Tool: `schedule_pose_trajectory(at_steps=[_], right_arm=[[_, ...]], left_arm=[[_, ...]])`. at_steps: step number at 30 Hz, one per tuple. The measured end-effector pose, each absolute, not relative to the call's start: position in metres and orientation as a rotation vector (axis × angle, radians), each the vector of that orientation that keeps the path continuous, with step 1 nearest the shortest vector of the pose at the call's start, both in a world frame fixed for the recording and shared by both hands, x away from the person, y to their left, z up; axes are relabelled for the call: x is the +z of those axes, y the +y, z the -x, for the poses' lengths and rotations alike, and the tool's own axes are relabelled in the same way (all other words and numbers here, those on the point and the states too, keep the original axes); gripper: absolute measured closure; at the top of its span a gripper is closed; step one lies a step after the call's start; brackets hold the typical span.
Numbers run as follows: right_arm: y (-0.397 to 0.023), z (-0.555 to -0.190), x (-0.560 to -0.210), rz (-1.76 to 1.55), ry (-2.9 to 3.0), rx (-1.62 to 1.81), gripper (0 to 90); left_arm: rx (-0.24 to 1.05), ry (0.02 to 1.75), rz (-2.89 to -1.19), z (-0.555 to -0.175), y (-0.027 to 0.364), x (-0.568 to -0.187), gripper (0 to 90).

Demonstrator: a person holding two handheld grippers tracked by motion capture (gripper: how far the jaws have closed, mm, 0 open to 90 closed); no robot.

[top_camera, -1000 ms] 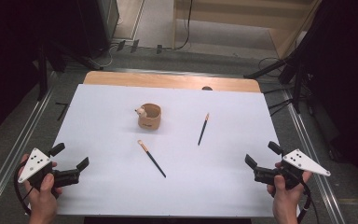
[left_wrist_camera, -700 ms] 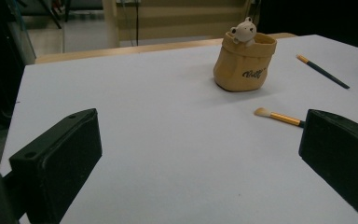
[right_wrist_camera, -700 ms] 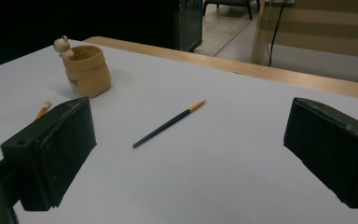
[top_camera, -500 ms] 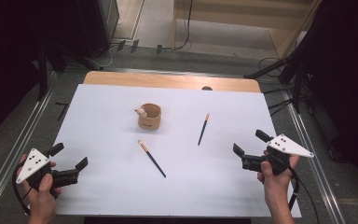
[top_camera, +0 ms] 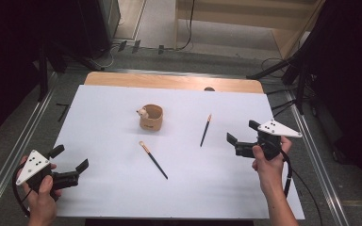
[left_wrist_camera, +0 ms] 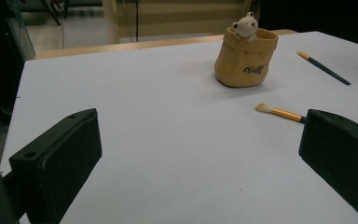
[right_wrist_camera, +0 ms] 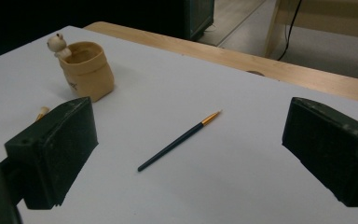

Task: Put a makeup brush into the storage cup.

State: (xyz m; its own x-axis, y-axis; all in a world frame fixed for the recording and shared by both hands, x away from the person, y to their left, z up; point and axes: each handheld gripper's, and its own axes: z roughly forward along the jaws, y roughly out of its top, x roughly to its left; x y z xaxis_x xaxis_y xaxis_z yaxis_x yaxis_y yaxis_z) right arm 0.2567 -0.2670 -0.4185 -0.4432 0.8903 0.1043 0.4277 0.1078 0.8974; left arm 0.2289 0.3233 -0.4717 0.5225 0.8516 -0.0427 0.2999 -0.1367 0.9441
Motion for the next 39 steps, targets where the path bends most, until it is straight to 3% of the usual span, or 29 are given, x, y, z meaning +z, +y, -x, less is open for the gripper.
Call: schedule_pose_trajectory(at_steps=[5, 39], right_arm=[[-0.258, -0.270, -0.416, -1.293, 1.987, 1.265, 0.0], [-0.220, -0.320, -0.425, -1.518, 2.194, 0.907, 0.0]], left_arm=[[0.647, 0.981, -1.699, -0.229, 0.323, -0.472, 0.0], [0.674, 1.002, -1.695, -0.228, 0.327, -0.473, 0.0]])
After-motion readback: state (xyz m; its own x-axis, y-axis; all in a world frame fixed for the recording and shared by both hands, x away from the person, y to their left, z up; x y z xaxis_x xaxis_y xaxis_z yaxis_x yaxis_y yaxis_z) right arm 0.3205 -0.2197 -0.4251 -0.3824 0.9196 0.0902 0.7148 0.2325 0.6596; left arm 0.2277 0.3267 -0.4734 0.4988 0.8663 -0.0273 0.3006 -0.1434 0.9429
